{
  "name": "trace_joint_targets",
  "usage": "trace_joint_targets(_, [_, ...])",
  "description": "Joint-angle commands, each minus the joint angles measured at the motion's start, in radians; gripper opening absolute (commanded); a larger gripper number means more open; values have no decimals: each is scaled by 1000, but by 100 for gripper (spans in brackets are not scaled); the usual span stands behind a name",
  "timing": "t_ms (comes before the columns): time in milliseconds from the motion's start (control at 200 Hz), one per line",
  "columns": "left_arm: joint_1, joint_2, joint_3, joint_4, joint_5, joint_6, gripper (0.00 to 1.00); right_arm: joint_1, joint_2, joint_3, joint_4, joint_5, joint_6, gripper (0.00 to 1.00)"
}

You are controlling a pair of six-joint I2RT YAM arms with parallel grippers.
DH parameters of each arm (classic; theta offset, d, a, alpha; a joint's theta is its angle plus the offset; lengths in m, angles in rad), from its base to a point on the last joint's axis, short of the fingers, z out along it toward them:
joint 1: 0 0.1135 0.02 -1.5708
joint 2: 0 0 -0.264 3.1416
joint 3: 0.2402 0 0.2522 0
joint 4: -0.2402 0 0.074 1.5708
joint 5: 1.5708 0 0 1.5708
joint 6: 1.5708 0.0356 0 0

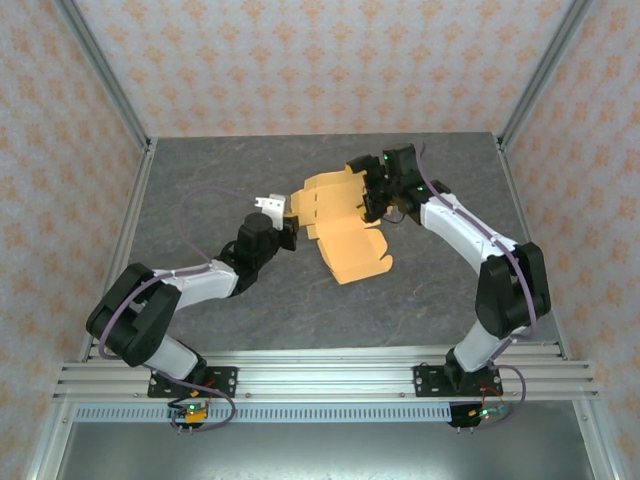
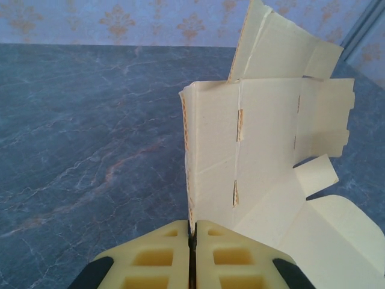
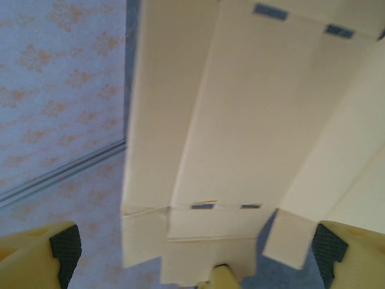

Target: Fold the paper box

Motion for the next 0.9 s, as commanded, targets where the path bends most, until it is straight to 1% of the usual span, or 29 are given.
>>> trace_joint_targets(0, [-28,7,-16,83,-74,78,8,-7,39,83,-86,-14,62,99])
trace_joint_targets(55, [-37,8,-20,90,-86,86,9,-7,62,138,-141,12,32,99])
trace_joint_targets(110, [-43,5,-26,96,-90,91,8,-6,87,185,-178,32,1,96])
trace_joint_targets(140, [-48,3,-30,103,-96,100,8,-7,101,203,-192,39,-5,93])
trace_joint_targets(190, [-56,-1,-37,108,-115,111,8,-8,126,220,-186,33,7,83])
trace_joint_targets(225, [-57,-3,-38,109,-121,111,8,-10,144,225,-176,15,28,80])
trace_joint_targets(330, [-57,-15,-41,97,-131,105,9,-8,192,234,-140,-33,79,80])
trace_joint_targets(440, [-57,-22,-55,111,-145,98,9,-6,224,235,-122,-34,103,74])
trace_joint_targets(475, [-57,-19,-60,119,-154,92,9,-7,232,235,-118,-32,111,76])
trace_joint_targets(501, [-57,-18,-62,122,-158,87,9,-5,235,236,-117,-28,114,75])
trace_joint_targets(596, [-57,-14,-59,118,-148,82,9,-4,242,237,-102,-11,115,60])
trace_joint_targets(661, [-57,-5,-62,121,-153,75,9,-5,249,245,-100,-3,111,43])
trace_joint_targets(736, [-57,5,-68,131,-174,48,9,-5,259,257,-98,-11,108,29])
trace_joint_targets(791, [-55,11,-63,124,-169,32,10,-2,264,255,-93,-11,108,25])
trace_joint_targets(851, [-56,22,-51,104,-163,17,12,3,261,246,-85,2,108,16])
trace_joint_targets(896, [-55,33,-45,92,-161,-3,13,4,263,241,-77,5,106,14])
